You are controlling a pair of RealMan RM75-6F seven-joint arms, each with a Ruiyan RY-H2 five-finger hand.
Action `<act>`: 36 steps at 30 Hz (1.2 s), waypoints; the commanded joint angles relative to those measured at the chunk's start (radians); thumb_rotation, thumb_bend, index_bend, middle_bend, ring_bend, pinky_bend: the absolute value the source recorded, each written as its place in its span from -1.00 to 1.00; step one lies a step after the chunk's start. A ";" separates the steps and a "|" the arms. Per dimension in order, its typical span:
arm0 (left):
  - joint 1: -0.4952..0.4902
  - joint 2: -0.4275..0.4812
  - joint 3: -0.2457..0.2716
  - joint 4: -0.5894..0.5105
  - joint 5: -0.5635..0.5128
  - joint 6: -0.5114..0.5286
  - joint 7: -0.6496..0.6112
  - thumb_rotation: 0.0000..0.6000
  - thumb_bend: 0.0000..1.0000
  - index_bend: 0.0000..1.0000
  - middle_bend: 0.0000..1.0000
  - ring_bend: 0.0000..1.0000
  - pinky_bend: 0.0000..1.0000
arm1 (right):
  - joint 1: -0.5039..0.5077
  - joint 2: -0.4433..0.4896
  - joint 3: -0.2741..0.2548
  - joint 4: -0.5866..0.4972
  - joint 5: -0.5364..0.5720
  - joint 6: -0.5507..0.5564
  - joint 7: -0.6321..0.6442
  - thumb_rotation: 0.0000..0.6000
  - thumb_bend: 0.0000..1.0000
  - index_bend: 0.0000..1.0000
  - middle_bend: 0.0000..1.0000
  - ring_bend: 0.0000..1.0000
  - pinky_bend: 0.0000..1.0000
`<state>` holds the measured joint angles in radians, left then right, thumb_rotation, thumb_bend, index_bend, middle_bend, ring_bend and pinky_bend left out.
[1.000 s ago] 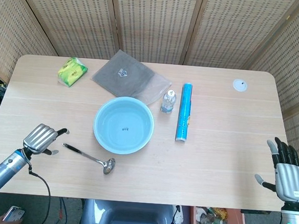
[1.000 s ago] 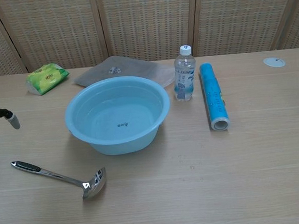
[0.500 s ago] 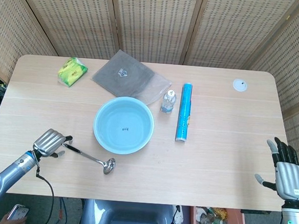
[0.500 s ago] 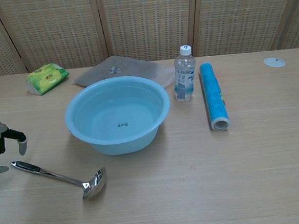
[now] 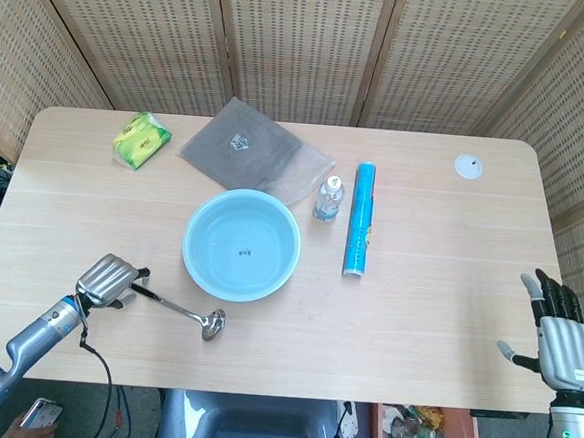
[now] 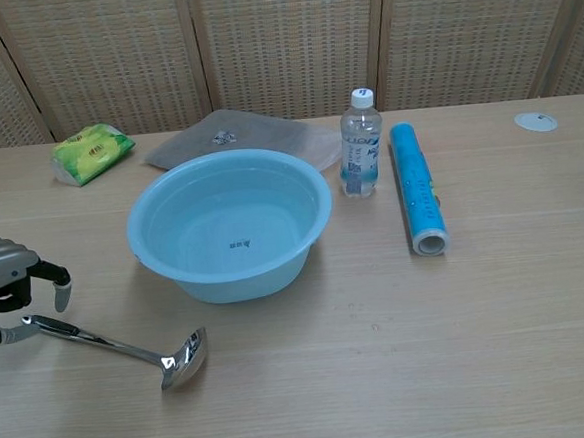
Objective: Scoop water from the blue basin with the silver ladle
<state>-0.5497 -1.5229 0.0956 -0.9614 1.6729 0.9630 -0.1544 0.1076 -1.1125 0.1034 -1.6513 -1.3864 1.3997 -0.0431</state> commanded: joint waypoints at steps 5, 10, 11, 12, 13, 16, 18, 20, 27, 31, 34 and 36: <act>-0.007 -0.031 0.000 0.001 -0.021 -0.026 0.033 1.00 -0.25 -0.10 1.00 1.00 1.00 | 0.002 0.004 0.001 0.000 0.010 -0.010 0.007 1.00 -1.00 -1.00 -1.00 -1.00 -1.00; -0.008 -0.051 0.001 0.012 -0.026 -0.020 0.052 1.00 -0.25 -0.10 1.00 1.00 1.00 | 0.003 0.008 0.002 -0.001 0.014 -0.014 0.013 1.00 -1.00 -1.00 -1.00 -1.00 -1.00; -0.008 -0.054 0.001 0.011 -0.029 -0.021 0.053 1.00 -0.25 -0.10 1.00 1.00 1.00 | 0.003 0.009 0.001 -0.001 0.015 -0.015 0.015 1.00 -1.00 -1.00 -1.00 -1.00 -1.00; -0.008 -0.056 0.001 0.011 -0.030 -0.021 0.055 1.00 -0.25 -0.10 1.00 1.00 1.00 | 0.003 0.010 0.001 -0.002 0.014 -0.015 0.017 1.00 -1.00 -1.00 -1.00 -1.00 -1.00; -0.008 -0.059 0.002 0.013 -0.031 -0.020 0.058 1.00 -0.25 -0.10 1.00 1.00 1.00 | 0.003 0.010 0.001 -0.002 0.014 -0.015 0.020 1.00 -1.00 -1.00 -1.00 -1.00 -1.00; -0.010 -0.073 0.004 0.021 -0.035 -0.022 0.065 1.00 -0.25 -0.10 1.00 1.00 1.00 | 0.002 0.013 0.000 -0.003 0.011 -0.014 0.026 1.00 -1.00 -1.00 -1.00 -1.00 -1.00; -0.010 -0.084 0.003 0.027 -0.038 -0.019 0.074 1.00 -0.25 -0.10 1.00 1.00 1.00 | 0.001 0.015 0.000 -0.003 0.011 -0.013 0.030 1.00 -1.00 -1.00 -1.00 -1.00 -1.00; -0.009 -0.092 0.002 0.033 -0.041 -0.016 0.078 1.00 -0.25 -0.10 1.00 1.00 1.00 | 0.001 0.016 0.000 -0.003 0.011 -0.014 0.034 1.00 -1.00 -1.00 -1.00 -1.00 -1.00; -0.002 -0.120 0.006 0.068 -0.048 -0.008 0.084 1.00 -0.25 -0.10 1.00 1.00 1.00 | 0.001 0.019 0.000 -0.003 0.014 -0.016 0.039 1.00 -1.00 -1.00 -1.00 -1.00 -1.00; 0.003 -0.139 0.010 0.091 -0.047 0.005 0.075 1.00 -0.25 -0.10 1.00 1.00 1.00 | 0.002 0.020 -0.001 -0.005 0.014 -0.018 0.039 1.00 -1.00 -1.00 -1.00 -1.00 -1.00; 0.004 -0.150 0.015 0.108 -0.045 0.009 0.070 1.00 -0.25 -0.10 1.00 1.00 1.00 | 0.002 0.021 -0.003 -0.006 0.014 -0.020 0.041 1.00 -1.00 -1.00 -1.00 -1.00 -1.00; 0.005 -0.154 0.017 0.115 -0.046 0.009 0.067 1.00 -0.25 -0.08 1.00 1.00 1.00 | 0.002 0.022 -0.003 -0.007 0.014 -0.022 0.042 1.00 -1.00 -1.00 -1.00 -1.00 -1.00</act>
<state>-0.5455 -1.6752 0.1110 -0.8485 1.6272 0.9713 -0.0861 0.1099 -1.0908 0.1002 -1.6580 -1.3723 1.3781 -0.0014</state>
